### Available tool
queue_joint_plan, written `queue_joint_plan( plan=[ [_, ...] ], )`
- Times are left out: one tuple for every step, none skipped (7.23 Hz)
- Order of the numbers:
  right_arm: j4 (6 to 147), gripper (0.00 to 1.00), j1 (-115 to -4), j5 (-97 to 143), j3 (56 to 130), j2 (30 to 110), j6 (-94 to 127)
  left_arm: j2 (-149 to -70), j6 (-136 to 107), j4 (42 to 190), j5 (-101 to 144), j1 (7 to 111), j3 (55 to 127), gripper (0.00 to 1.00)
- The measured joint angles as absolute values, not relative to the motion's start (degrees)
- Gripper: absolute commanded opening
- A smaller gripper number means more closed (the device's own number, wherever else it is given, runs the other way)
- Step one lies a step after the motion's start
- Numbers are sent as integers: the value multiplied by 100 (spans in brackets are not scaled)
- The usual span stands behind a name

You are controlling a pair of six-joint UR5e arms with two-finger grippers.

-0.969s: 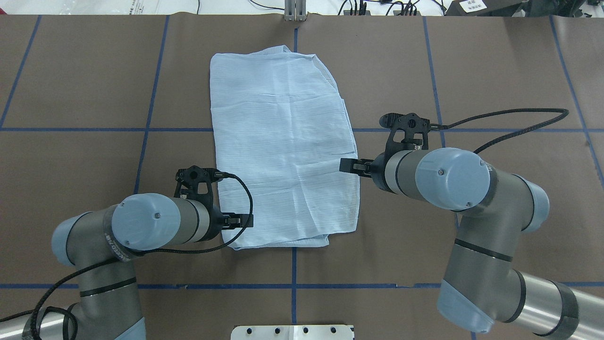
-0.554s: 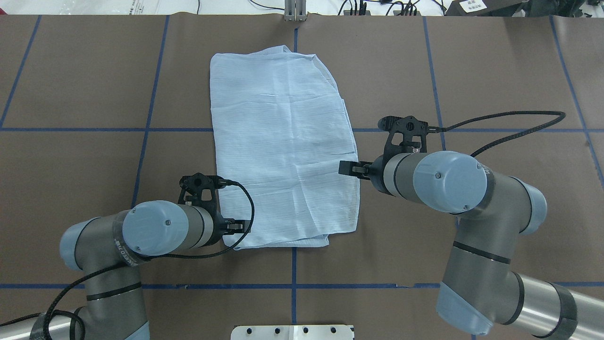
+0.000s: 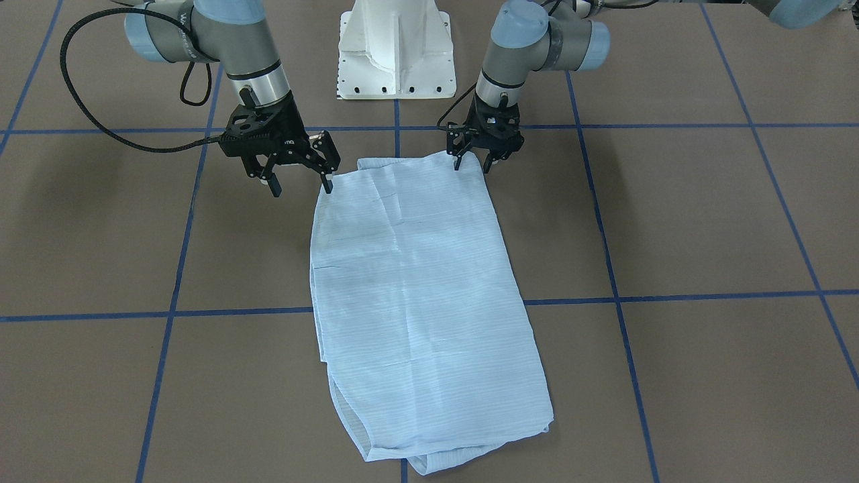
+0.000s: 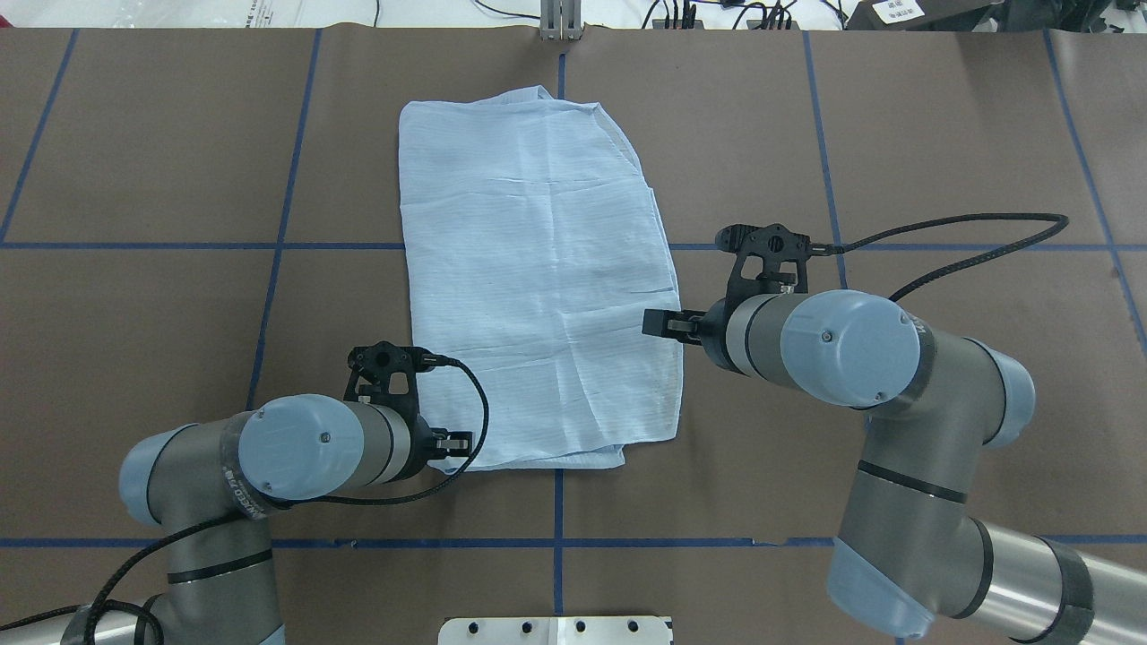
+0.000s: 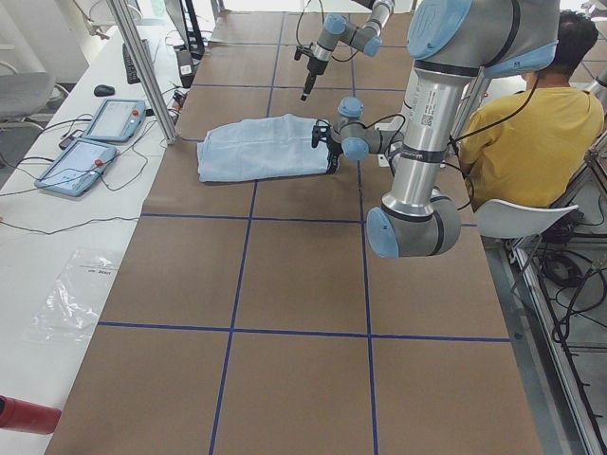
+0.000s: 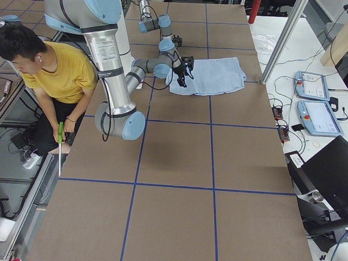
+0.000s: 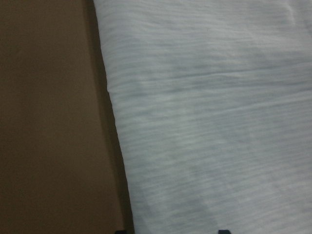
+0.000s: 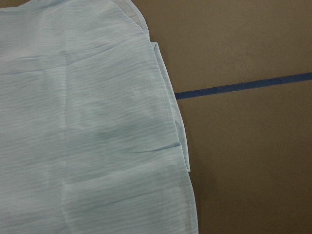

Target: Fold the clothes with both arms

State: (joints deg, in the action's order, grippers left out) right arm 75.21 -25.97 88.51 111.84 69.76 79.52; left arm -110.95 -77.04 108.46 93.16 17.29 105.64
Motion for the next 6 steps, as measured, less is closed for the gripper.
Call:
queue_joint_plan(
  plan=[
    [7542, 100, -2590, 8852, 11183, 6977, 7974, -11090, -7707, 10846, 9316, 1711, 10570, 13],
    [7558, 98, -2570, 8854, 11187, 6977, 8093, -11079, -7708, 10846, 9312, 1701, 10581, 0],
    [7566, 94, -2504, 8825, 11196, 6974, 8340, -11062, -7708, 10846, 9270, 1699, 10596, 0],
    [7572, 85, -2363, 8719, 11201, 6956, 8706, -11046, -7710, 10846, 9205, 1697, 10613, 0],
    [7595, 79, -2135, 8532, 11207, 6923, 9218, -11040, -7714, 10846, 9169, 1697, 10628, 0],
    [7725, 78, -1883, 8342, 11209, 6854, 9840, -11039, -7728, 10846, 9154, 1697, 10644, 0]
  ],
)
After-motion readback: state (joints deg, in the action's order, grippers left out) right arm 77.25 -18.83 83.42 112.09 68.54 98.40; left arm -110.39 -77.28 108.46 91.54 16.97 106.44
